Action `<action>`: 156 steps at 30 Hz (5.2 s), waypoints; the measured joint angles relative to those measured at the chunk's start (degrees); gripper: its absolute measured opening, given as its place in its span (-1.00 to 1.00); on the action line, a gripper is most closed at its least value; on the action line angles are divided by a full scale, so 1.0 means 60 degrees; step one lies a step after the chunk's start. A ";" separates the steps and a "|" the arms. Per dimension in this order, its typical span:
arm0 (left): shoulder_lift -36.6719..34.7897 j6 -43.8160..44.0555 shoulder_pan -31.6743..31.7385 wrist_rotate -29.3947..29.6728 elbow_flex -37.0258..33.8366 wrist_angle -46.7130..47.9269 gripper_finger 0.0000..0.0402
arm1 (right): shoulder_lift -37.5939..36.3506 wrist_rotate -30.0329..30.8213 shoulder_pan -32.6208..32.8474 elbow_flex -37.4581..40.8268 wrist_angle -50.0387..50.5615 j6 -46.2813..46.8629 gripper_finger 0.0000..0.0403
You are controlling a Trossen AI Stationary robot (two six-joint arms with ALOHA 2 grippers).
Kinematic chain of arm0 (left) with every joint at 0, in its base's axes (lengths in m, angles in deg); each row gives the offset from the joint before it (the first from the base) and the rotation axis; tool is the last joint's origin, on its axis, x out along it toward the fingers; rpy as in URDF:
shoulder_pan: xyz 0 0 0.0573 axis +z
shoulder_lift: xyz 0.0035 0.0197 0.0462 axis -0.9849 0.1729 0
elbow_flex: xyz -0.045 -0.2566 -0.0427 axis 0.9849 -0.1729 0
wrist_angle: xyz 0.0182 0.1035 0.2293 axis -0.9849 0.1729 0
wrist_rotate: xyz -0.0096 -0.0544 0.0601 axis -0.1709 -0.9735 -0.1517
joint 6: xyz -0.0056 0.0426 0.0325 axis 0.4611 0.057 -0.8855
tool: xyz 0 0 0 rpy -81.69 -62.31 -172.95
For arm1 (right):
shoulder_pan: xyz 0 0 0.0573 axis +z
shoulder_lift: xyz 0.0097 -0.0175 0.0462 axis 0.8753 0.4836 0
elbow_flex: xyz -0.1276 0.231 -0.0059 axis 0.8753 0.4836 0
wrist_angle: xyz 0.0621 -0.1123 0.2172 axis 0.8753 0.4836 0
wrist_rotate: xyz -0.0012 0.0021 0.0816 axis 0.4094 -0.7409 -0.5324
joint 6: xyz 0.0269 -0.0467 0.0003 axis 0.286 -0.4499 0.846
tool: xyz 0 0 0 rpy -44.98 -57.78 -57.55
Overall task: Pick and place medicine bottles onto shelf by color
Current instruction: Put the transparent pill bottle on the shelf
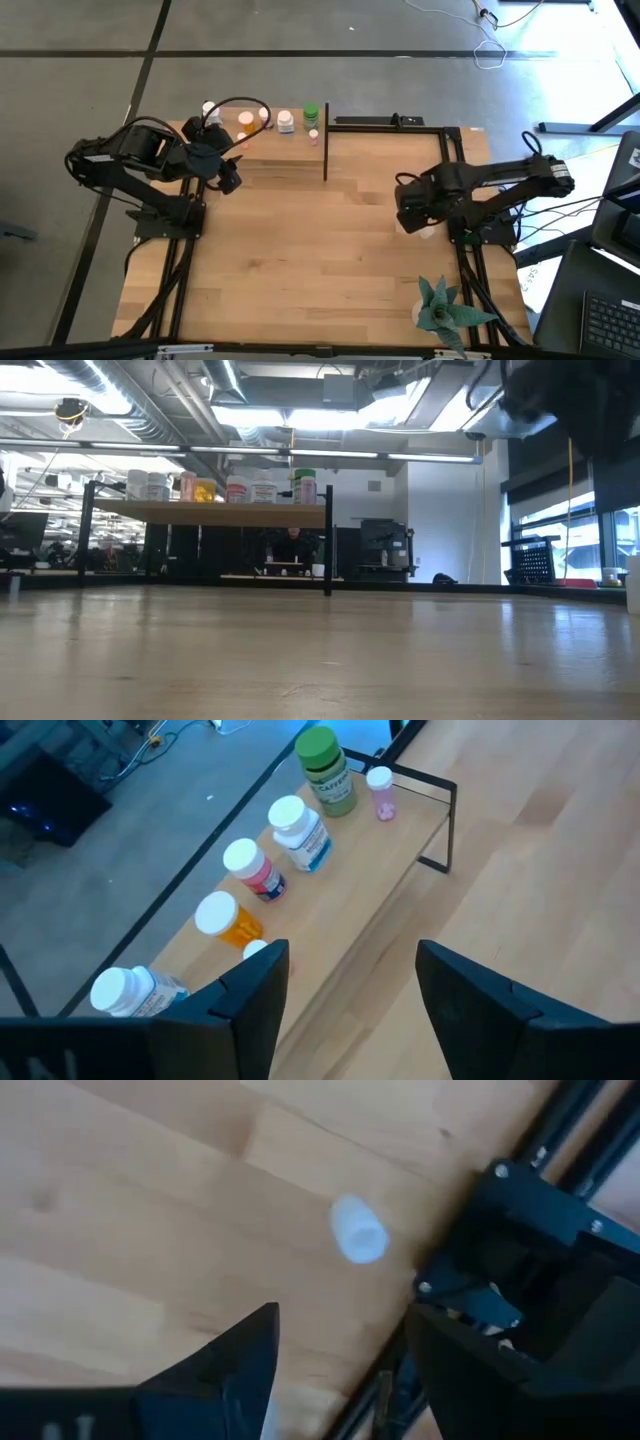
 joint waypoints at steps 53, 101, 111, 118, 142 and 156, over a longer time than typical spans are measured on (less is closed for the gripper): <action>0.0004 -0.0004 0.0002 0.0013 0.0007 0.0004 0.07 | 0.0007 -0.0814 -0.0878 0.4292 -0.3372 -0.1257 0.10; 0.0004 -0.1359 -0.0004 -0.1615 0.0007 0.0011 0.07 | 0.0007 -0.0533 -0.0849 0.4292 -0.4325 -0.1529 0.10; 0.0004 -0.1576 -0.0019 -0.1757 0.0007 0.0011 0.07 | 0.0007 -0.0559 -0.0849 0.4292 -0.4187 -0.3141 0.10; 0.0004 -0.1526 -0.0022 -0.2008 0.0007 0.0011 0.07 | 0.0007 -0.1019 -0.0686 0.4292 -0.4126 -0.4841 0.10; 0.0004 -0.1512 -0.0022 -0.2036 0.0007 0.0011 0.07 | 0.0018 -0.0801 0.0268 0.4969 -0.4064 -0.5743 0.10; 0.0004 -0.1421 -0.0022 -0.2034 0.0007 0.0004 0.07 | 0.0018 -0.0304 0.0270 0.5195 -0.4738 -0.6080 0.10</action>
